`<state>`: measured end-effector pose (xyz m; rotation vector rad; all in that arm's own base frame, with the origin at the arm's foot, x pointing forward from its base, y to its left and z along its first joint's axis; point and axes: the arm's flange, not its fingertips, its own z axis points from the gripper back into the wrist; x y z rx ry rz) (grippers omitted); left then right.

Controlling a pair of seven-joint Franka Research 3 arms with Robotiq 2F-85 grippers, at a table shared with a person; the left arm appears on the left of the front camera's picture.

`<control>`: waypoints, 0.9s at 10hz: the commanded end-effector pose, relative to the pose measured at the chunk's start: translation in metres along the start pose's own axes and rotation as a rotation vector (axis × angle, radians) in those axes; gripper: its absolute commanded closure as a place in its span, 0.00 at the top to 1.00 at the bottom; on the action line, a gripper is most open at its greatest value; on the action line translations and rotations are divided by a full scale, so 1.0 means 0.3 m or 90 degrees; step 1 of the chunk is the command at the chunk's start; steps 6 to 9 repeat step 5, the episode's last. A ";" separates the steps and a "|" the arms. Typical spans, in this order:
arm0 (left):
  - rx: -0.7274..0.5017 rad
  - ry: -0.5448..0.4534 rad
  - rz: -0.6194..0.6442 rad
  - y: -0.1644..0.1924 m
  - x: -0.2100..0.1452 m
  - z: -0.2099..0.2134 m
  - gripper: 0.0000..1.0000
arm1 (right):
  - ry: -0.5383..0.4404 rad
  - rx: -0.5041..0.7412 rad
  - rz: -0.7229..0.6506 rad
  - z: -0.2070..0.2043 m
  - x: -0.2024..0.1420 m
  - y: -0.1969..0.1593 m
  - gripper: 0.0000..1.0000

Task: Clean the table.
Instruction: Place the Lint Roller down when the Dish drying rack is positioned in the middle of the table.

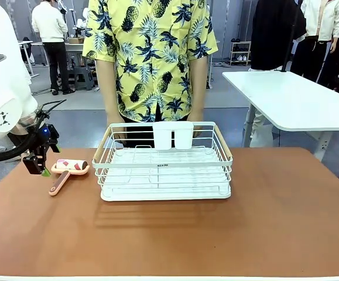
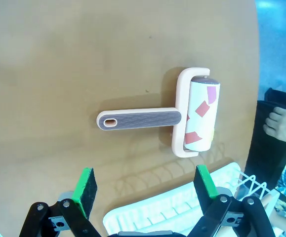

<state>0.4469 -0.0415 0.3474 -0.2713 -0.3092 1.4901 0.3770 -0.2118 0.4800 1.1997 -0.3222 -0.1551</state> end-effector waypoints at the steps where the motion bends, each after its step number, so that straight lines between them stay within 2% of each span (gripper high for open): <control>1: -0.004 0.001 0.007 -0.002 0.000 -0.005 1.00 | -0.001 0.009 0.001 0.005 -0.003 0.014 1.00; 9: -0.004 0.001 0.007 -0.002 0.000 -0.005 1.00 | -0.001 0.009 0.001 0.005 -0.003 0.014 1.00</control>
